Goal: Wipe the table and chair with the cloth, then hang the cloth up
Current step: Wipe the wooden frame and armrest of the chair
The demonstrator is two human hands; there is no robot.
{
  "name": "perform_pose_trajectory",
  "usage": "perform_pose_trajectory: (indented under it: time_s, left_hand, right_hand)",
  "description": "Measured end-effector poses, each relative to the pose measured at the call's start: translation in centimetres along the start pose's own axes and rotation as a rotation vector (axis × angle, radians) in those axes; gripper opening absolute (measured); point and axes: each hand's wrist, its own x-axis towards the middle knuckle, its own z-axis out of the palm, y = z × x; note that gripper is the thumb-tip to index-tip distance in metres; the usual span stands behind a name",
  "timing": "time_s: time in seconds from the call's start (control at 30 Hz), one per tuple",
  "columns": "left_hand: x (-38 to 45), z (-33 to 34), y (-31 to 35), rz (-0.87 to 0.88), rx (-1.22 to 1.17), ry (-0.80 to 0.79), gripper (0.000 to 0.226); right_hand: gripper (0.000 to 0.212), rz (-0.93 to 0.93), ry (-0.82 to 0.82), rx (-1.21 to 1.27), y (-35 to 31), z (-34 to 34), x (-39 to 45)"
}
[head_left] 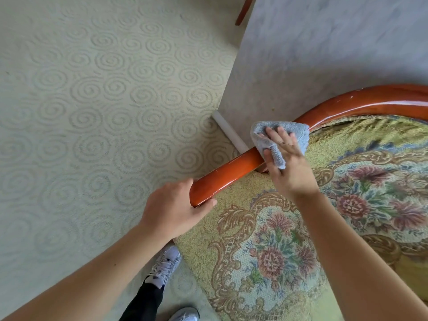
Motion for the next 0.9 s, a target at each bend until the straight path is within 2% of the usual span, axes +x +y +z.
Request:
perform_pose_trajectory:
  time_s: [0.03,0.17,0.27,0.4,0.5,0.7,0.8,0.9]
  left_hand:
    - [0.1,0.0,0.1,-0.002,0.005,-0.004,0.053]
    - [1.0,0.0,1.0,0.000,0.014,-0.019,0.053]
    - [2.3,0.0,2.1,0.021,0.045,-0.045,0.053]
    - [4.8,0.4,4.5,0.036,0.088,-0.081,0.054]
    - [6.8,1.1,6.2,0.039,0.123,-0.098,0.058]
    - [11.4,3.3,9.6,0.134,0.147,-0.120,0.062]
    - [13.2,4.5,10.6,0.158,0.178,-0.137,0.066]
    - [13.7,5.4,10.2,0.146,0.189,-0.128,0.063]
  right_hand:
    - [0.051,-0.009,0.027,-0.010,0.2,-0.2,0.3]
    - [0.047,0.155,0.054,0.144,-1.4,0.6,0.0]
    - [0.047,0.110,0.082,0.246,-3.0,1.6,-1.6]
    - [0.046,-0.029,-0.012,0.253,-3.3,2.3,-3.5]
    - [0.049,-0.094,-0.069,0.086,-1.8,1.1,-2.2]
    - [0.051,-0.041,-0.069,-0.230,2.7,-2.7,3.0]
    - [0.059,0.000,-0.023,-0.334,4.8,-5.1,4.6]
    - [0.055,0.057,0.070,-0.416,7.3,-7.5,6.2]
